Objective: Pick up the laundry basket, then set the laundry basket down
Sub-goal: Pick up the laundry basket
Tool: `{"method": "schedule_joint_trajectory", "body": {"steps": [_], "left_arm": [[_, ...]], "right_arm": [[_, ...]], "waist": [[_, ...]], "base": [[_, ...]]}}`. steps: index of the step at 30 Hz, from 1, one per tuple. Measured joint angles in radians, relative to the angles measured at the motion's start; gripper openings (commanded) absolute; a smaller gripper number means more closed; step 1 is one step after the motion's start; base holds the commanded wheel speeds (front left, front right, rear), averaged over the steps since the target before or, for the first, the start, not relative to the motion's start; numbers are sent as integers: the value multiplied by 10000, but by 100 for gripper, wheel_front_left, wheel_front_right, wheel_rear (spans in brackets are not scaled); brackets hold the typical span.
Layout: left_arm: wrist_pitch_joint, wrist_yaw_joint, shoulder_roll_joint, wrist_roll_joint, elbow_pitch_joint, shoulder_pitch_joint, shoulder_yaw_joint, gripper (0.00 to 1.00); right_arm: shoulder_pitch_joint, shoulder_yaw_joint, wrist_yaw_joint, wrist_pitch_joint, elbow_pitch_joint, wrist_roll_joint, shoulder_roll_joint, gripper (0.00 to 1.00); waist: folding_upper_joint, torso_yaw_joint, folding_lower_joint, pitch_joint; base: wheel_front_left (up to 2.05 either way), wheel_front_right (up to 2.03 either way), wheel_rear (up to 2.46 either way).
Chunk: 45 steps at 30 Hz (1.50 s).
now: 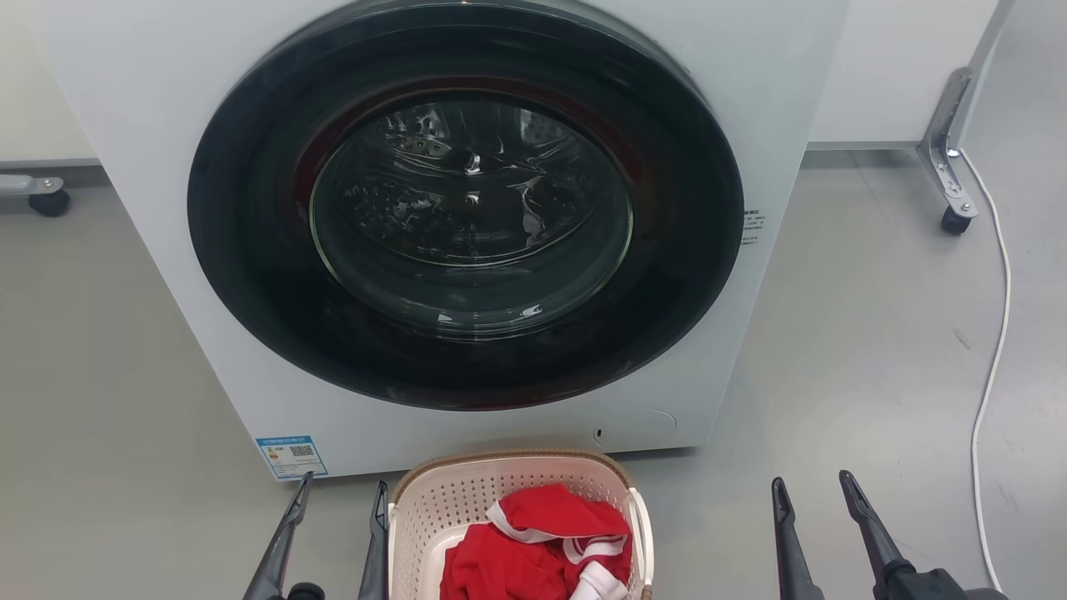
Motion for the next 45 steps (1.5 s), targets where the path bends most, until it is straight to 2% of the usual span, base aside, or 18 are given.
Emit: {"method": "schedule_joint_trajectory", "body": {"steps": [12, 19, 34, 45], "left_arm": [[0, 0, -33, -111, -73, 115, 173, 100], [0, -12, -155, -581, 117, -499, 366, 100], [502, -380, -349, -988, 2819, -3138, 320, 100], [1003, -546, -500, -1135, 4629, -4586, 165, 100]], "right_arm": [[24, -84, 21, -42, -90, 12, 0, 100], [-762, -313, 119, -44, 127, 205, 4, 100], [-3310, -805, 539, 295, 2550, 882, 0, 100], [-4865, -698, 740, 679, 4242, 1154, 38, 100]], "waist": [[0, -21, 0, 337], [0, -64, 0, 978], [1, -75, 2, 3014], [1, 54, 1, 4636]], "base": [[0, 0, 0], [0, 0, 0], [0, 0, 0], [0, 0, 0]]}}
